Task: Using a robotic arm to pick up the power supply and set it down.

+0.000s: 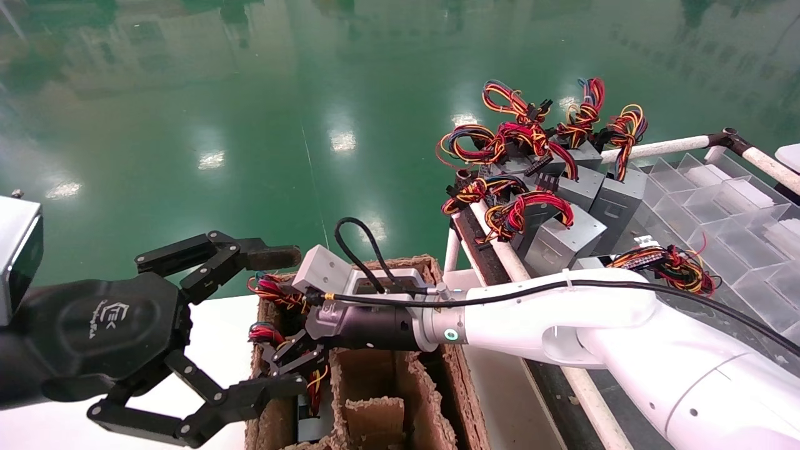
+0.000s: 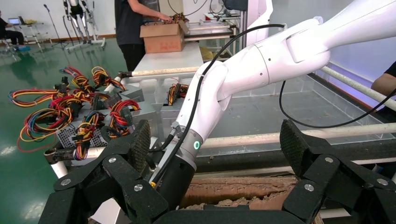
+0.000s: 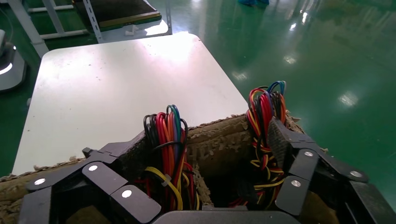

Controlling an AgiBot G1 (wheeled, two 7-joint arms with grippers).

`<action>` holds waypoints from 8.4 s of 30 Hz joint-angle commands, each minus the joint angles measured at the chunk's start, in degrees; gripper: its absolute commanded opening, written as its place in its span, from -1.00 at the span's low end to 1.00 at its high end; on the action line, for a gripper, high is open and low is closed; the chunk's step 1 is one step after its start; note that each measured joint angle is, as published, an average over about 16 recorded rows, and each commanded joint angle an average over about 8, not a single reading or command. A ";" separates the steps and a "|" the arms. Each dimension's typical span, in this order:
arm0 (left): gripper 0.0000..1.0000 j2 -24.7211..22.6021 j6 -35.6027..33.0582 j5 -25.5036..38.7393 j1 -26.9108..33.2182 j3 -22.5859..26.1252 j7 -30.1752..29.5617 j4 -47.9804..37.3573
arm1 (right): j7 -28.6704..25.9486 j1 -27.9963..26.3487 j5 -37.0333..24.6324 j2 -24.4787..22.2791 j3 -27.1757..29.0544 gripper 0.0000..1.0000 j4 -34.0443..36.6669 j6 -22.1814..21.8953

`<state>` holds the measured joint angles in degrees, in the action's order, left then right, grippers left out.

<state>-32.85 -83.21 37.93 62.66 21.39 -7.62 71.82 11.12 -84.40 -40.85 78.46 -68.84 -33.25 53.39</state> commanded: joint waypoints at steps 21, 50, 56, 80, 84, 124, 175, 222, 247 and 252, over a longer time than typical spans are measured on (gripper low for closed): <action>1.00 0.00 0.00 0.00 0.00 0.01 0.00 0.00 | 3.46 -0.81 8.42 -0.08 -6.15 -1.00 0.80 -0.65; 1.00 0.00 0.00 -0.01 0.00 0.01 0.01 0.00 | 8.40 -0.14 18.08 -0.89 -7.86 -1.00 6.48 8.53; 1.00 0.01 0.01 -0.01 0.00 0.01 0.01 0.00 | 10.52 -0.75 20.12 -1.46 -6.87 -1.00 8.40 14.30; 1.00 0.01 0.01 -0.01 0.01 0.02 0.01 0.00 | 17.00 -5.58 29.09 -6.51 -0.66 -1.00 18.36 36.86; 1.00 0.01 0.01 -0.01 0.01 0.02 0.01 0.00 | 17.10 -6.83 30.06 -8.13 0.02 -1.00 17.78 36.99; 1.00 0.01 0.01 -0.02 0.01 0.03 0.02 0.00 | 12.96 -26.04 32.61 -39.67 3.41 -1.00 24.02 36.82; 1.00 0.02 0.02 -0.03 0.01 0.05 0.02 0.00 | 10.22 -13.00 29.47 -36.17 1.61 -1.00 32.75 18.47; 1.00 0.02 0.02 -0.04 0.02 0.06 0.03 0.00 | 6.75 -15.56 26.41 -31.48 -0.52 1.00 33.37 16.15; 1.00 0.03 0.03 -0.04 0.01 0.06 0.03 0.00 | 5.60 -16.01 27.43 -36.03 0.40 1.00 30.13 26.45; 1.00 0.03 0.04 -0.05 0.01 0.06 0.04 -0.01 | 5.50 -14.70 26.97 -36.62 2.94 1.00 26.48 29.11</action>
<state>-32.82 -83.17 37.89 62.67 21.44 -7.58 71.81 15.95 -98.52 -14.48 41.83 -65.34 -7.44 81.78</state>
